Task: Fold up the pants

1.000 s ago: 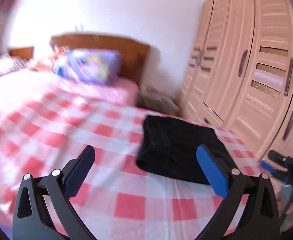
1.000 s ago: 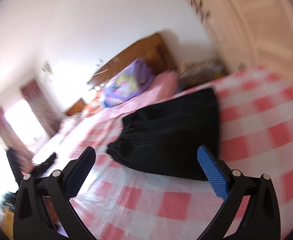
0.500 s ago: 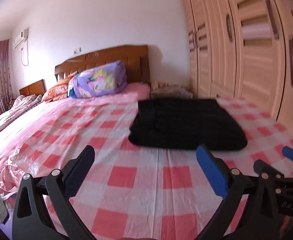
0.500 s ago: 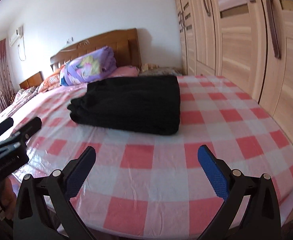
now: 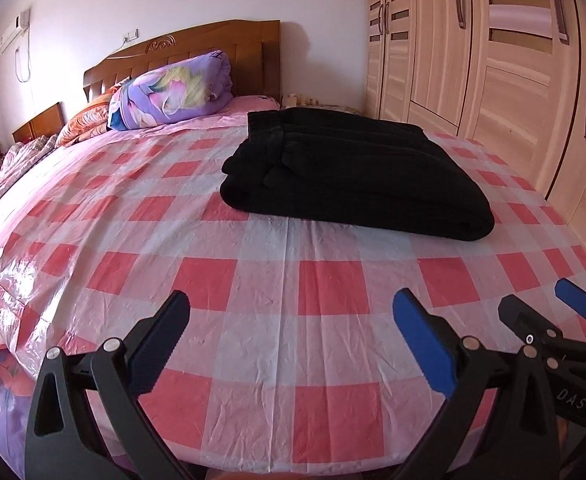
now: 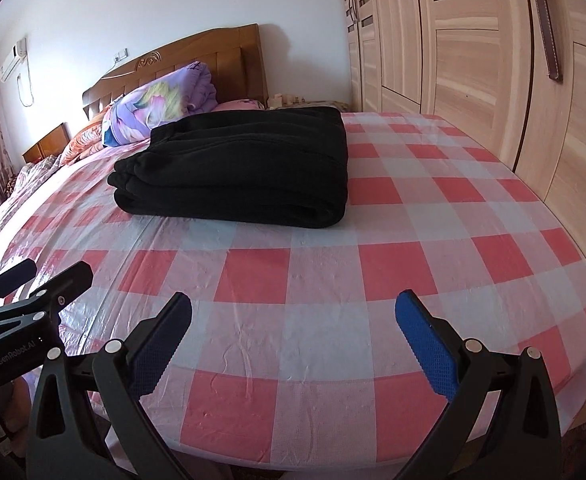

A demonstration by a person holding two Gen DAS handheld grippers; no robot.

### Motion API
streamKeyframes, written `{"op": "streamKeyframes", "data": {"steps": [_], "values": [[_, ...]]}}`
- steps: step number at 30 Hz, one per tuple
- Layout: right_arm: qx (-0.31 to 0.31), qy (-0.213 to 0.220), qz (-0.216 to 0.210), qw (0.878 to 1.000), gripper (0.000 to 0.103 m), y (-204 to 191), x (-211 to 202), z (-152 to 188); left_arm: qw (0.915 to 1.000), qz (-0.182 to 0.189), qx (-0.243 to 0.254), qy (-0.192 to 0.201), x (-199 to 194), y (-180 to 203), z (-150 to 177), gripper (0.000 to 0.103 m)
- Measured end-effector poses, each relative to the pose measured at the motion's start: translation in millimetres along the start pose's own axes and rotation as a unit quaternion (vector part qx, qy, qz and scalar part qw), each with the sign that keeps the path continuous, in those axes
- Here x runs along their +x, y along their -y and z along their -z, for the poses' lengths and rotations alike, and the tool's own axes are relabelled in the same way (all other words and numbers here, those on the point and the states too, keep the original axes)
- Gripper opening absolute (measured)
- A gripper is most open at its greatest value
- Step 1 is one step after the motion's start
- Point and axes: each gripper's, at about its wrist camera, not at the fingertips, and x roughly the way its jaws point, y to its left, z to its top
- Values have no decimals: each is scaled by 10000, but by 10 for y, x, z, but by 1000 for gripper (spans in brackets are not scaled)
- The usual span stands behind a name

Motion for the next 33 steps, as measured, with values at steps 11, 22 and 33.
{"op": "streamKeyframes", "data": {"steps": [11,22,33], "values": [[-7,-43,-40,10000,99,-11,17,8,9999,-25,-92,-43,9,-64,1,102],[-11,-50,-58,10000,99,-16,19,13,9999,-27,-102,-74,27,-78,9,102],[-20,-58,-73,10000,99,-26,23,16,9999,-17,-141,-92,42,-90,24,102]]}}
